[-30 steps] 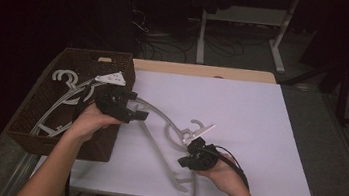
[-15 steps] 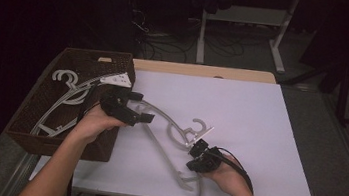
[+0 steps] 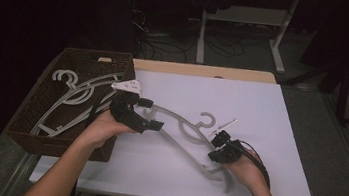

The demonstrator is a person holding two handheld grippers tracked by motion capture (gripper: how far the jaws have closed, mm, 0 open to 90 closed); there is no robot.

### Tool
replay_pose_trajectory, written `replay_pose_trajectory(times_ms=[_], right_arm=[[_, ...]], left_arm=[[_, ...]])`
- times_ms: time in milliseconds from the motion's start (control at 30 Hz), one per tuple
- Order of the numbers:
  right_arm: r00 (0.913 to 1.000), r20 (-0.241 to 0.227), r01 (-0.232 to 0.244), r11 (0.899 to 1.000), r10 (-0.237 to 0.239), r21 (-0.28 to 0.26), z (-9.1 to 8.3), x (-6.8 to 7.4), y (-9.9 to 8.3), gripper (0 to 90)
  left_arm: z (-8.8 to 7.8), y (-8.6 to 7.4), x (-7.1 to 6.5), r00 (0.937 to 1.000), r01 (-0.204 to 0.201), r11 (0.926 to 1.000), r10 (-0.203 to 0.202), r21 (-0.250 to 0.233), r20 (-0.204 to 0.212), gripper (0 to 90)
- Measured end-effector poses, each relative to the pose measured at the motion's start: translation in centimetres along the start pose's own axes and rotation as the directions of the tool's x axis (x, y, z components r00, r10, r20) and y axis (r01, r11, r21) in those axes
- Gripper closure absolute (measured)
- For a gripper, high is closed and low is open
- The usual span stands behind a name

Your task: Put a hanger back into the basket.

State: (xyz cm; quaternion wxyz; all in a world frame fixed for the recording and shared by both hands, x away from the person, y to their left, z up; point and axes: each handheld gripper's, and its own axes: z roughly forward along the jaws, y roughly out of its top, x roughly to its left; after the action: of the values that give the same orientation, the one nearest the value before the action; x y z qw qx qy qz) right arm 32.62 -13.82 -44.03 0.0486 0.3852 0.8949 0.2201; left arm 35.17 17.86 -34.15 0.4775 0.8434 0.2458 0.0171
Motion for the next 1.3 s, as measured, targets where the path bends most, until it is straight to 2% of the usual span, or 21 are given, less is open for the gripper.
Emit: replay_pose_trajectory(times_ms=[233,267,467,600,633,667,733,800,833,900,1000,1100,1167,1300], right_arm=[[0.9959,0.079,-0.046,0.999,0.045,0.011,-0.6,-3.0,-0.4,89.4],[0.9959,0.079,-0.046,0.999,0.045,0.011,-0.6,-3.0,-0.4,89.4],[0.9872,0.129,-0.095,0.995,0.094,0.003,-0.8,-6.3,-0.2,89.4],[0.9812,0.154,-0.117,0.993,0.116,-0.004,-0.8,-7.7,-0.1,89.4],[0.9812,0.141,-0.13,0.991,0.131,-0.017,-0.9,-8.5,-0.1,89.3],[0.9808,0.131,-0.141,0.989,0.144,-0.036,-1.1,-8.7,-0.1,88.9],[0.9859,0.091,-0.134,0.988,0.14,-0.072,-1.7,-8.5,0.0,83.5],[0.9925,0.03,-0.114,0.985,0.119,-0.127,-2.1,-7.9,0.4,79.0],[0.9955,-0.007,-0.095,0.984,0.095,-0.152,-2.1,-7.6,0.8,76.4],[0.9977,-0.05,-0.054,0.98,0.045,-0.19,-1.9,-6.8,1.7,73.0],[0.9939,-0.108,0.001,0.976,-0.024,-0.216,-1.2,-5.6,3.4,68.4],[0.9842,-0.159,0.038,0.971,-0.077,-0.235,-0.2,-4.5,5.4,65.7],[0.9795,-0.17,0.068,0.97,-0.109,-0.233,0.6,-3.7,6.7,65.4],[0.9723,-0.192,0.089,0.971,-0.134,-0.223,2.4,-2.7,8.8,66.1]], left_arm=[[1.8,-0.4,-1.1,0.9997,-0.014,0.999,0.013,0.042,0.018,0.8],[1.8,-0.4,-1.1,0.9997,-0.014,0.999,0.013,0.042,0.018,0.8],[3.2,-1.1,-1.5,0.9997,0.003,0.998,-0.004,0.063,0.023,0.9],[3.9,-1.8,-1.6,0.9997,0.012,0.9968,-0.014,0.079,0.022,0.8],[4.0,-1.9,-1.6,0.9996,0.015,0.9967,-0.017,0.08,0.021,0.8],[3.9,-1.9,-1.5,0.9996,0.015,0.9966,-0.017,0.081,0.02,0.9],[3.8,-1.9,-1.4,0.9997,0.018,0.9967,-0.019,0.079,0.012,0.8],[3.7,-2.0,-1.2,0.9997,0.024,0.9969,-0.025,0.075,0.009,0.8],[3.6,-2.0,-1.1,0.9997,0.023,0.997,-0.024,0.074,0.006,0.9],[3.5,-2.0,-1.1,0.9996,0.027,0.9971,-0.027,0.071,0.005,0.8],[3.3,-2.0,-0.9,0.9996,0.028,0.9973,-0.028,0.068,0.002,0.9],[3.2,-2.0,-0.7,0.9995,0.033,0.9974,-0.033,0.064,-0.001,0.9],[3.1,-2.0,-0.6,0.9993,0.038,0.9973,-0.038,0.063,-0.001,0.9],[3.0,-2.1,-0.5,0.9992,0.039,0.9973,-0.039,0.062,-0.001,0.8]])
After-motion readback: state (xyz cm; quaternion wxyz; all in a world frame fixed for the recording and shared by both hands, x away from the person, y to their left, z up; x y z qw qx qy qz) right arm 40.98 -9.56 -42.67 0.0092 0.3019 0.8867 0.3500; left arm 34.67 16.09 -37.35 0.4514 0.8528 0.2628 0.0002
